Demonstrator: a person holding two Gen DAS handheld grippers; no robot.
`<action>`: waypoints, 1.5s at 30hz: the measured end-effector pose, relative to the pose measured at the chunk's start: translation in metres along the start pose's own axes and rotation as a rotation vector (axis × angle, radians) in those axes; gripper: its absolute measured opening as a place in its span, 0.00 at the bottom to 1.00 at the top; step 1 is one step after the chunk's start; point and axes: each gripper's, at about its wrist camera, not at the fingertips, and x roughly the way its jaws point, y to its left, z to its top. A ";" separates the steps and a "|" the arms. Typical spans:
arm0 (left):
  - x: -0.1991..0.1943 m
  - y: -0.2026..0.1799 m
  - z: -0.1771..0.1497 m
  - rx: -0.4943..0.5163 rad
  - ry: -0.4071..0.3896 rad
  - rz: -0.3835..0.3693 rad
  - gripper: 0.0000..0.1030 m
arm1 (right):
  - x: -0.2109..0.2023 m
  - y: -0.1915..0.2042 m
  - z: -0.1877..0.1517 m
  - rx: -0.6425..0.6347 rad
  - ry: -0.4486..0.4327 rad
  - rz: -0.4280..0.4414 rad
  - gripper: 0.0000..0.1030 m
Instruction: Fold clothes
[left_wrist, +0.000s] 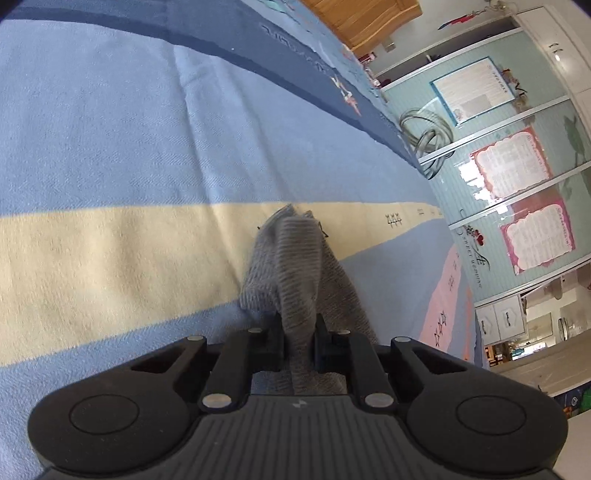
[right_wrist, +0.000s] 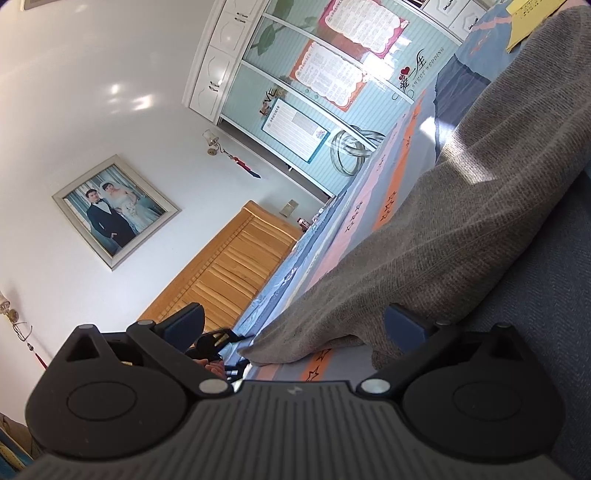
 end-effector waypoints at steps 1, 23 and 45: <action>-0.002 -0.002 -0.001 0.034 -0.005 0.002 0.13 | 0.003 0.004 0.000 -0.010 0.017 -0.012 1.00; -0.052 -0.044 -0.016 0.124 -0.026 -0.330 0.13 | 0.284 0.094 0.006 -0.311 0.376 -0.278 0.22; -0.060 -0.087 -0.025 0.153 0.070 -0.497 0.13 | 0.312 0.057 -0.017 0.069 0.477 -0.278 0.00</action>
